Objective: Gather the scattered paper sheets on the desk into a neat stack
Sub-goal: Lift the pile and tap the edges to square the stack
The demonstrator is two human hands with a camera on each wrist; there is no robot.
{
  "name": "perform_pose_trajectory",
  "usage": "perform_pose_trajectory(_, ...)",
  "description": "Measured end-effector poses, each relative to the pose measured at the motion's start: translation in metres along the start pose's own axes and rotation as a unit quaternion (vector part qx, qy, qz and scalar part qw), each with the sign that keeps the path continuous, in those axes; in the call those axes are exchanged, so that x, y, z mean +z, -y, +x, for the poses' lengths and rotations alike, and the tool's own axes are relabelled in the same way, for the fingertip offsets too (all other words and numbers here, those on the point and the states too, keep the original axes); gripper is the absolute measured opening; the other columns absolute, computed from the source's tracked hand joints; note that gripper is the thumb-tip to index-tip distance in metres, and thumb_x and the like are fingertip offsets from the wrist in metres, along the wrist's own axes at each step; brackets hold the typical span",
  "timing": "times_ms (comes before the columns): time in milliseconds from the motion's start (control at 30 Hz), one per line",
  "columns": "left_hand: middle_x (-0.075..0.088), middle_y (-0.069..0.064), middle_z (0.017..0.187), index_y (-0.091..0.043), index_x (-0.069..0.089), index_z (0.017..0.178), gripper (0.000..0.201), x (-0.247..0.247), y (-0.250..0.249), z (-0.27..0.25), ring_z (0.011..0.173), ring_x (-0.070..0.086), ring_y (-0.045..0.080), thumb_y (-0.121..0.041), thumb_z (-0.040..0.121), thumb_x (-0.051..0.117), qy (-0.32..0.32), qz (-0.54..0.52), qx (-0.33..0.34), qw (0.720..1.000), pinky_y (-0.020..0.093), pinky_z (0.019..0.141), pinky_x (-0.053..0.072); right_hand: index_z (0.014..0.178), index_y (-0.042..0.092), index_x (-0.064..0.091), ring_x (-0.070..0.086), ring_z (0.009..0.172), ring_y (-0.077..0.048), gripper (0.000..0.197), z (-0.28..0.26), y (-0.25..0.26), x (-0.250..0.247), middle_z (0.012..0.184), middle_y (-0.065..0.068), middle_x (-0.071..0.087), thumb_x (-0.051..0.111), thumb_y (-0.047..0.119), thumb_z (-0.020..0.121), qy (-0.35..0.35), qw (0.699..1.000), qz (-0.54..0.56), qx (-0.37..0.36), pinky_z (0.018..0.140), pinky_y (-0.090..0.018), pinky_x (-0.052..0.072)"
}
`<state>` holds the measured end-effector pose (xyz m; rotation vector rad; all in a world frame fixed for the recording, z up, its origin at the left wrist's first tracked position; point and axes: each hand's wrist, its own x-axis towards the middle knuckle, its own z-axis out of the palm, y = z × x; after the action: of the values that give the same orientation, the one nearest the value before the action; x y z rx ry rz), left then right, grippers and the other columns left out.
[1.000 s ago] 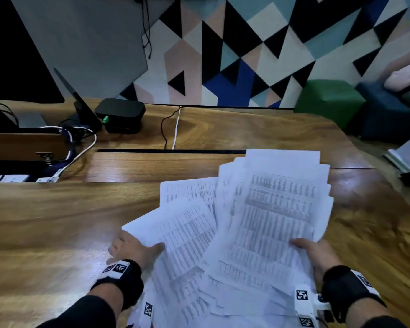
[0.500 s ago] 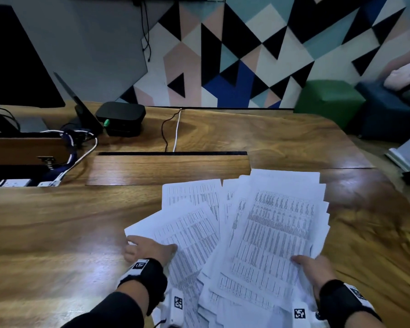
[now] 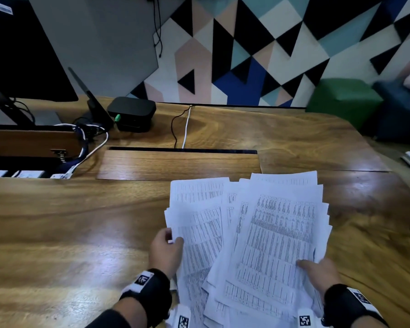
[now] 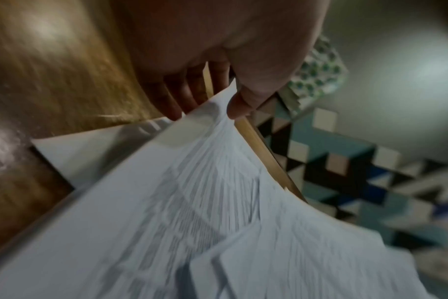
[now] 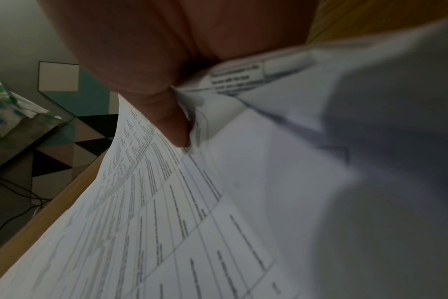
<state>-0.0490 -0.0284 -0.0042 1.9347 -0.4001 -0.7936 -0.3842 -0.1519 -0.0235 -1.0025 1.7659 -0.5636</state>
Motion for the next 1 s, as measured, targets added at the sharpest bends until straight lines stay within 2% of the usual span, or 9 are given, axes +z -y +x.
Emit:
perform_pose_trajectory(100, 0.075, -0.002, 0.088, -0.014, 0.069, 0.095, 0.010, 0.009, 0.007, -0.011, 0.075, 0.073, 0.010, -0.011, 0.092, 0.060, 0.067, 0.015, 0.031, 0.997, 0.026, 0.063, 0.058, 0.074, 0.008, 0.065, 0.069, 0.084, -0.037, 0.011, 0.001, 0.001, 0.000, 0.086, -0.018, 0.072, 0.070, -0.001, 0.078, -0.002, 1.000, -0.004, -0.002, 0.087, -0.055, 0.055)
perform_pose_trajectory(200, 0.077, 0.005, 0.095, -0.013, 0.071, 0.094, 0.010, 0.010, 0.019, -0.001, 0.089, 0.073, 0.023, -0.017, 0.090, 0.063, 0.080, 0.039, -0.030, 0.996, 0.039, 0.082, 0.060, 0.077, 0.010, 0.065, 0.069, 0.085, -0.036, 0.012, -0.001, 0.002, -0.002, 0.087, -0.016, 0.072, 0.069, -0.001, 0.080, 0.003, 1.000, 0.001, -0.004, 0.089, -0.054, 0.054)
perform_pose_trajectory(333, 0.078, 0.013, 0.096, -0.006, 0.075, 0.094, 0.014, -0.002, 0.025, 0.007, 0.085, 0.075, 0.029, -0.012, 0.082, 0.075, 0.117, -0.017, -0.092, 0.989, 0.051, 0.083, 0.059, 0.079, 0.008, 0.064, 0.068, 0.085, -0.033, 0.012, -0.002, 0.002, -0.006, 0.088, -0.016, 0.071, 0.068, -0.003, 0.082, 0.016, 0.999, 0.029, -0.005, 0.085, -0.046, 0.054)
perform_pose_trajectory(433, 0.078, 0.016, 0.097, -0.002, 0.074, 0.099, 0.023, -0.010, 0.011, 0.002, 0.087, 0.076, 0.032, -0.008, 0.078, 0.080, 0.143, -0.066, -0.067, 0.985, 0.054, 0.084, 0.058, 0.087, 0.007, 0.065, 0.068, 0.084, -0.031, 0.011, -0.002, 0.000, -0.011, 0.090, -0.014, 0.071, 0.066, -0.004, 0.083, 0.026, 0.998, 0.052, 0.003, 0.078, -0.039, 0.053)
perform_pose_trajectory(567, 0.077, 0.021, 0.101, 0.002, 0.073, 0.101, 0.034, -0.022, -0.038, -0.007, 0.091, 0.075, 0.035, -0.013, 0.072, 0.083, 0.192, -0.138, -0.001, 0.972, 0.049, 0.084, 0.059, 0.102, -0.004, 0.065, 0.069, 0.089, -0.035, 0.020, 0.000, -0.003, -0.015, 0.093, -0.017, 0.071, 0.065, -0.007, 0.082, 0.018, 0.996, 0.086, 0.024, 0.080, -0.042, 0.053)
perform_pose_trajectory(667, 0.075, 0.023, 0.103, -0.002, 0.077, 0.096, 0.064, -0.041, -0.086, -0.008, 0.087, 0.075, 0.031, -0.036, 0.046, 0.096, 0.245, -0.176, 0.056, 0.952, 0.038, 0.074, 0.061, 0.097, -0.004, 0.064, 0.068, 0.084, -0.033, 0.016, -0.003, 0.002, -0.015, 0.089, -0.017, 0.070, 0.064, -0.010, 0.082, 0.016, 0.994, 0.102, 0.036, 0.070, -0.035, 0.053)
perform_pose_trajectory(800, 0.077, 0.020, 0.094, -0.003, 0.078, 0.093, 0.062, -0.061, -0.144, -0.014, 0.076, 0.076, 0.025, -0.034, 0.043, 0.097, 0.346, -0.220, 0.085, 0.908, 0.034, 0.067, 0.063, 0.083, 0.002, 0.063, 0.061, 0.070, -0.019, 0.014, -0.003, 0.007, -0.014, 0.081, -0.007, 0.066, 0.066, -0.011, 0.080, 0.008, 0.996, 0.087, 0.014, 0.060, -0.024, 0.043)
perform_pose_trajectory(866, 0.078, 0.019, 0.089, -0.003, 0.078, 0.091, 0.056, -0.061, -0.165, -0.022, 0.073, 0.076, 0.025, -0.032, 0.046, 0.096, 0.392, -0.233, 0.091, 0.885, 0.034, 0.066, 0.063, 0.079, 0.004, 0.063, 0.062, 0.071, -0.021, 0.014, -0.001, 0.008, -0.013, 0.080, -0.008, 0.066, 0.067, -0.009, 0.080, 0.012, 0.997, 0.073, 0.013, 0.063, -0.026, 0.045)
perform_pose_trajectory(1000, 0.077, 0.020, 0.094, 0.001, 0.074, 0.099, 0.058, -0.046, -0.183, -0.027, 0.080, 0.076, 0.027, -0.026, 0.053, 0.094, 0.424, -0.305, 0.056, 0.851, 0.041, 0.075, 0.062, 0.090, -0.006, 0.069, 0.070, 0.082, -0.035, 0.016, 0.005, 0.004, -0.011, 0.087, -0.020, 0.072, 0.073, -0.005, 0.075, 0.022, 0.998, 0.048, 0.020, 0.084, -0.048, 0.055)
